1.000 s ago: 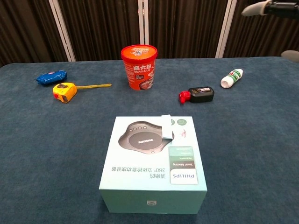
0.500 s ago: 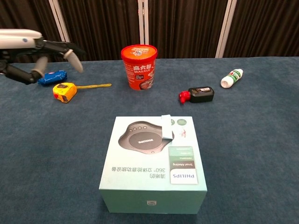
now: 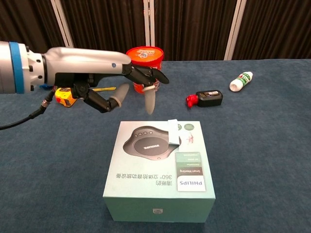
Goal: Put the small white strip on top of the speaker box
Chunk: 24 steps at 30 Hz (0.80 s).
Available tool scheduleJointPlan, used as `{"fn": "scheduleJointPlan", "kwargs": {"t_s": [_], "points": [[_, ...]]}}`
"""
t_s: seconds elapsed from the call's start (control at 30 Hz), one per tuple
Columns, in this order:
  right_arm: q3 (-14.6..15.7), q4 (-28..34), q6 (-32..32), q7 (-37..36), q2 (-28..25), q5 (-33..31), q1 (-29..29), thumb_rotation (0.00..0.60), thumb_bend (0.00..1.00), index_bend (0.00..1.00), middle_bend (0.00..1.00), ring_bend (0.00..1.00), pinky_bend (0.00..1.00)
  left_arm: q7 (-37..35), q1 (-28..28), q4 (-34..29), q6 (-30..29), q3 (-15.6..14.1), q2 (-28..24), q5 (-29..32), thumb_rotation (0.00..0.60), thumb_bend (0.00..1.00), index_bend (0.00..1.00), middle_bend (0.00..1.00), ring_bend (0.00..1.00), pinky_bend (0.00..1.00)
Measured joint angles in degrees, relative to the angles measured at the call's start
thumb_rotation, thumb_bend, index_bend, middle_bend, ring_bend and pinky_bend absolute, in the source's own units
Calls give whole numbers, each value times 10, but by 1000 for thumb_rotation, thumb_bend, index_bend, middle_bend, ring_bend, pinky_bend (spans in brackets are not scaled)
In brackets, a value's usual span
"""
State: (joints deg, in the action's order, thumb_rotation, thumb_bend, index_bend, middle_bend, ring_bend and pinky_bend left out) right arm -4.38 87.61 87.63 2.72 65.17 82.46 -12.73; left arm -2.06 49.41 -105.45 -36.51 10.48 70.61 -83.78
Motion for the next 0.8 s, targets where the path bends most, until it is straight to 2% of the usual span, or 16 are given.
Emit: {"fn": "scheduleJointPlan", "kwargs": {"t_s": [0.23,0.47,0.8], "points": [[-8,-4,-4,-8,1,1,5,600,127,46,0,0,0,74,19,17,5,-20,41,50,600,1000,376,0,0,0],[-13,-5,-8,-7,3,5,9,600,127,51,0,0,0,88,32,35,4,-27,76,96,600,1000,353,0,0,0],[-20,-6,-12,-7,2,5,13,600,127,54,0,0,0,125,49,57,-13,-30,107,121,600,1000,348,0,0,0]]}}
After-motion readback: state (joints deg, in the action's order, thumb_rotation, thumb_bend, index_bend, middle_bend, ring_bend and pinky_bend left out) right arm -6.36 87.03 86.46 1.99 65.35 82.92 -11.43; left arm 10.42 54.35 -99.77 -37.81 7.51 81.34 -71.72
